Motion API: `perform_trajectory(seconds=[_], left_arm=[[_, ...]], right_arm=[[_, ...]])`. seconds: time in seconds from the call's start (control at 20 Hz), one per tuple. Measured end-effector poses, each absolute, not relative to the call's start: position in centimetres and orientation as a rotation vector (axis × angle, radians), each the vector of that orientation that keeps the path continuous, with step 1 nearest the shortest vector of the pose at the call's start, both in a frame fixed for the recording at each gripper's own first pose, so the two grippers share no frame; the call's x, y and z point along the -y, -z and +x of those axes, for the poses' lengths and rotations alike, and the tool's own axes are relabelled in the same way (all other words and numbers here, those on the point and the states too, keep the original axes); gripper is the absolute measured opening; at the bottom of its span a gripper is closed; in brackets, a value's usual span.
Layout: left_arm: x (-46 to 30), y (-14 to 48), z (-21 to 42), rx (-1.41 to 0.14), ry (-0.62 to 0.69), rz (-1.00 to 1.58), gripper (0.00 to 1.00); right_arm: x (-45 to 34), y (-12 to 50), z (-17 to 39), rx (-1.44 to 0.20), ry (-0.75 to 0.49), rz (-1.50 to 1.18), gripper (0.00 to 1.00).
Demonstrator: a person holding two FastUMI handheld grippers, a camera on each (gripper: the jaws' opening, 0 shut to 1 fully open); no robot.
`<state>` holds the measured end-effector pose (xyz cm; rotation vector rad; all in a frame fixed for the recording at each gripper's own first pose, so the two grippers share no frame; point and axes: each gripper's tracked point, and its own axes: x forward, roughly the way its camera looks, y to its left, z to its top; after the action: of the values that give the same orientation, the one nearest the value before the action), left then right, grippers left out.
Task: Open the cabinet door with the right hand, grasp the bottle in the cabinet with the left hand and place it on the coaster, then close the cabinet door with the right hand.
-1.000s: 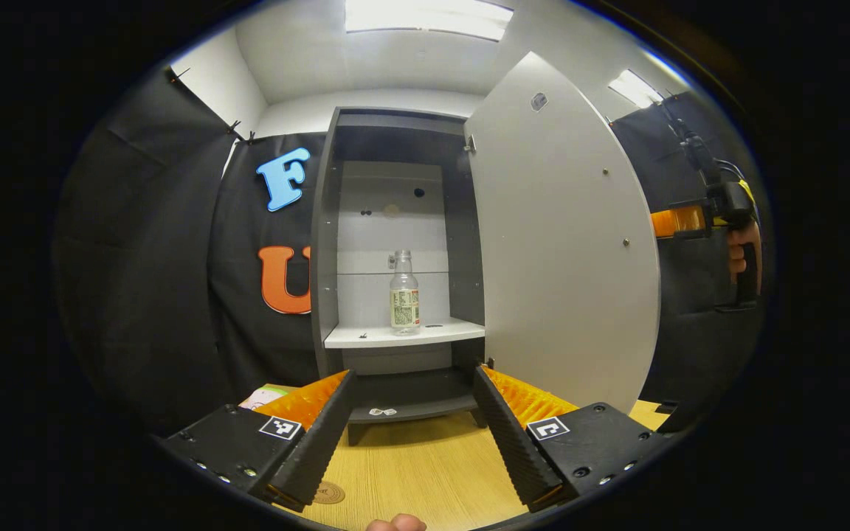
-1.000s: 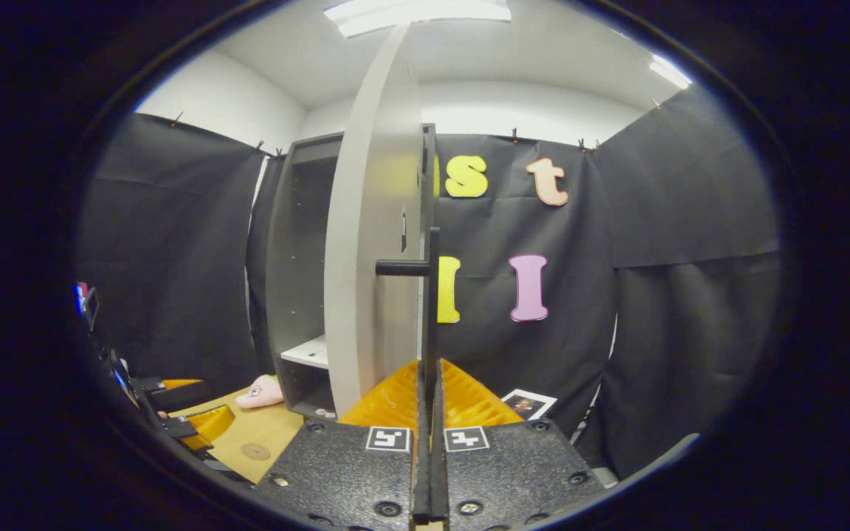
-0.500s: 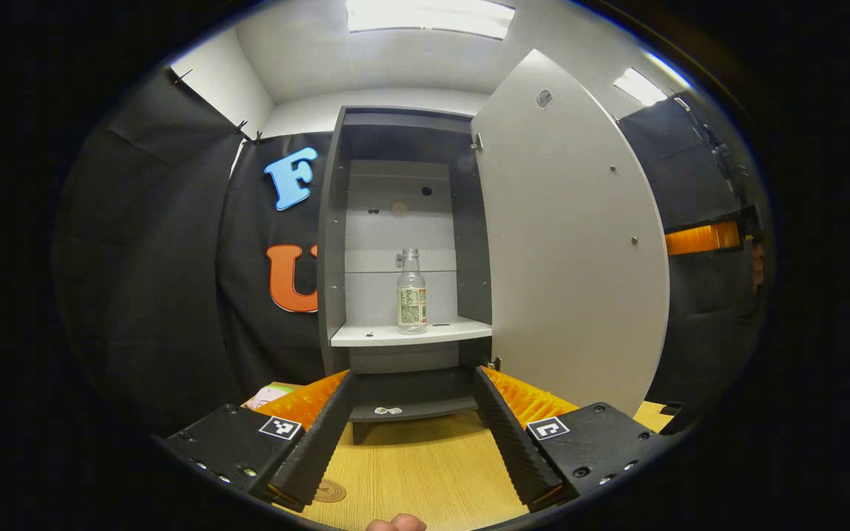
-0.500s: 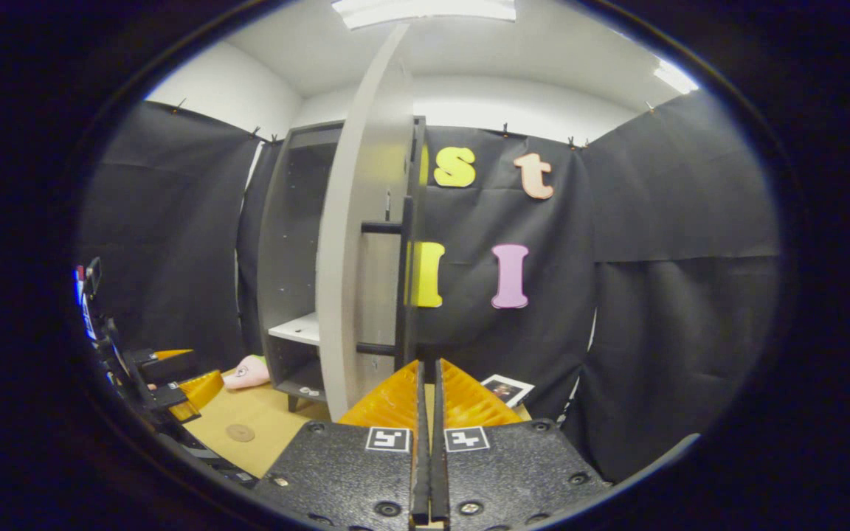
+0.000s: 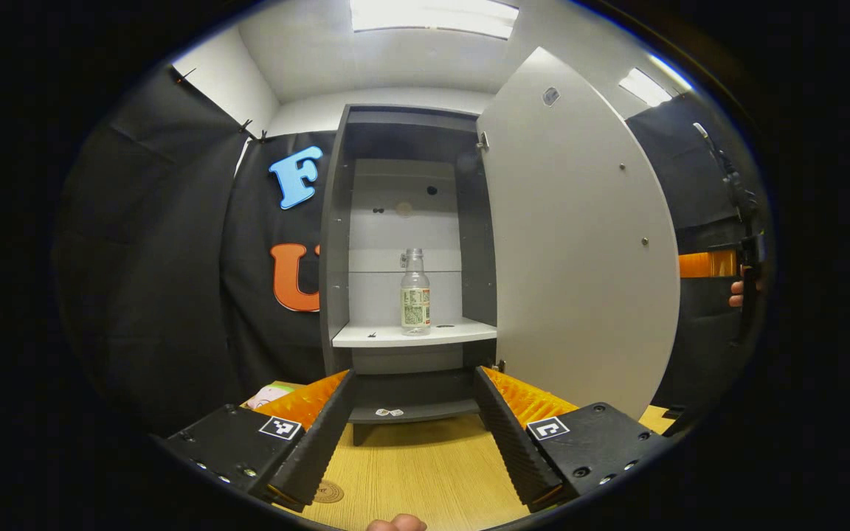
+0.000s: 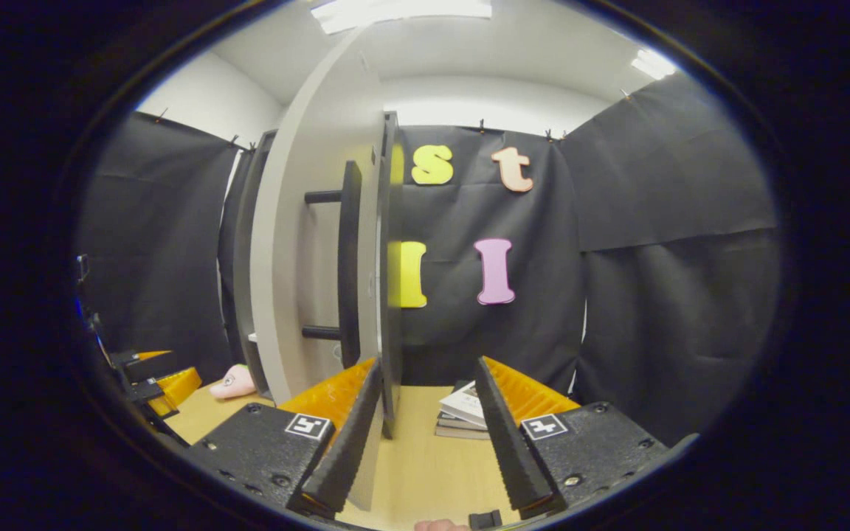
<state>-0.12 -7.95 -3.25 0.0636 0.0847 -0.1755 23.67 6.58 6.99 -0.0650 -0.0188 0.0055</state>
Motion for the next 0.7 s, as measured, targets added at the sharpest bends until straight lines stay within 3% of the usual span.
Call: perform_trajectory(seconds=[0.2,0.7], left_arm=[[8.1,1.9,2.8,-0.048,0.185,0.06,0.95],[9.7,-2.6,18.2,0.025,0.19,0.027,0.95]], right_arm=[[-6.4,-7.0,24.4,0.023,-0.027,-0.024,0.87],[-6.2,-6.9,24.8,0.02,-0.003,-0.017,0.86]])
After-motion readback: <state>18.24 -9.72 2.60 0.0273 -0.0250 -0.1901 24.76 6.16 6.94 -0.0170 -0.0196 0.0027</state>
